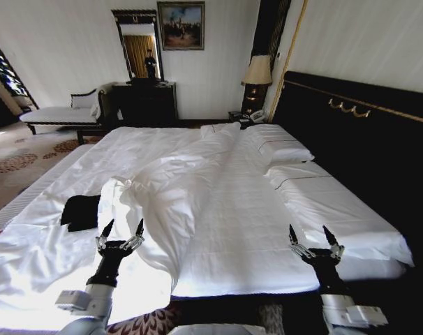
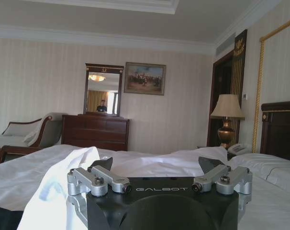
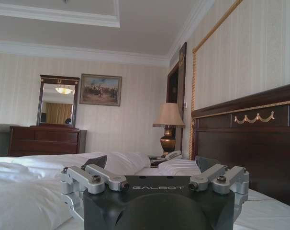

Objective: Fold the clothes on the bed.

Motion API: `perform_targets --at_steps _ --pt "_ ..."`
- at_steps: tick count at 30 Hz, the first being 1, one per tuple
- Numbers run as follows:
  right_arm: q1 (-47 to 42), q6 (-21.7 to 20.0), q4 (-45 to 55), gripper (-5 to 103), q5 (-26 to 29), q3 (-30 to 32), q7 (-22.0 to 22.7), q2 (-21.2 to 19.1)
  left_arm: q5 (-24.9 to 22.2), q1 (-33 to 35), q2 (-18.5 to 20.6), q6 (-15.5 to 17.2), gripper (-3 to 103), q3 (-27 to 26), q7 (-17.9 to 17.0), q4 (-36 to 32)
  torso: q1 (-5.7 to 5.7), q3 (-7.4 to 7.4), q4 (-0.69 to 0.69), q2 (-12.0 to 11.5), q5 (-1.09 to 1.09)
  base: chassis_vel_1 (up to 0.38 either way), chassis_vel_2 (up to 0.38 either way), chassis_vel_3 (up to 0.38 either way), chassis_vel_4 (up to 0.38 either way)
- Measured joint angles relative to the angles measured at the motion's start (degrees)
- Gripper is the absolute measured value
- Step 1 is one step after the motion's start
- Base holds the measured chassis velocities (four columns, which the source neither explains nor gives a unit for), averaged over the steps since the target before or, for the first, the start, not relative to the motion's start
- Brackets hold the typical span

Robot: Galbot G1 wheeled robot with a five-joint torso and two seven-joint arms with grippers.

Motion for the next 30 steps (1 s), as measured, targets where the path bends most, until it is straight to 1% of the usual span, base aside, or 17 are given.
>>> perform_targets --at_steps 11,30 --pt "-0.1 0.19 -0.04 100 0.02 -0.05 -0.12 -0.31 0.23 0.07 0.1 -0.02 100 -0.02 -0.02 -0.07 -0.02 0.0 0.0 0.0 0.0 0.102 0.119 -0.105 -0.13" --pt "-0.06 0.43 -0.5 100 -0.07 -0.35 -0.14 -0.3 0.65 0.08 -0.09 -0.3 100 0.18 -0.09 0.24 0.0 0.0 0.0 0.0 0.0 0.15 0.209 -0.15 -0.211"
